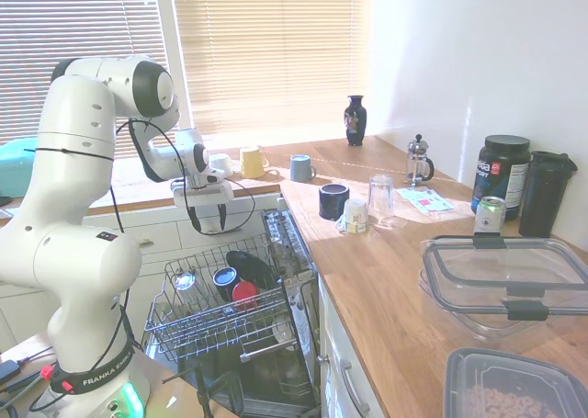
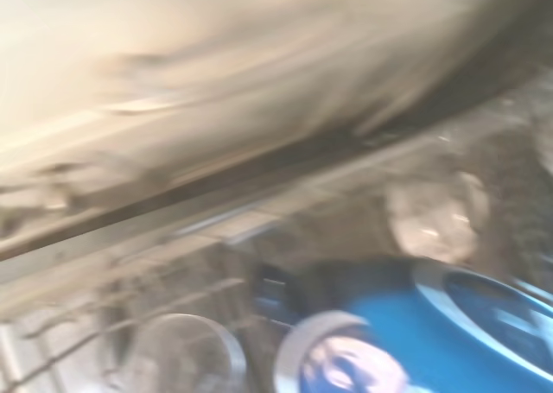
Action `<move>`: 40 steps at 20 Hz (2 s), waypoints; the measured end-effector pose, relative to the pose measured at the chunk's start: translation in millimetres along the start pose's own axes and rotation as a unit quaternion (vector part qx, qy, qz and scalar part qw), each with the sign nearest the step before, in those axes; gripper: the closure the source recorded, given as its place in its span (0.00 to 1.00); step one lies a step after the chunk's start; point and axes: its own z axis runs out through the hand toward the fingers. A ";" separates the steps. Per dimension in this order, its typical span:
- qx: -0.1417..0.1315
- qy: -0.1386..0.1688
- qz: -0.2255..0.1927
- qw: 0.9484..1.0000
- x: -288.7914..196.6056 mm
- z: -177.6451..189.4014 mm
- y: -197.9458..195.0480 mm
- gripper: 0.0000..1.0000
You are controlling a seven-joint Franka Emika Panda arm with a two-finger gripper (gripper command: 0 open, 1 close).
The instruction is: Move the blue mug from the dishwasher to the table
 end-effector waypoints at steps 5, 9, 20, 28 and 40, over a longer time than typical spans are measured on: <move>-0.036 0.003 -0.044 0.998 -41.3 50.7 -35.3 0.00; -0.059 0.013 -0.070 0.996 -69.8 100.6 -49.9 0.00; -0.089 0.059 -0.118 0.987 -36.1 161.5 -59.0 0.00; -0.098 0.064 -0.163 0.980 -13.9 187.5 -52.7 0.00; -0.051 0.042 -0.205 0.976 -12.8 205.8 -19.6 0.00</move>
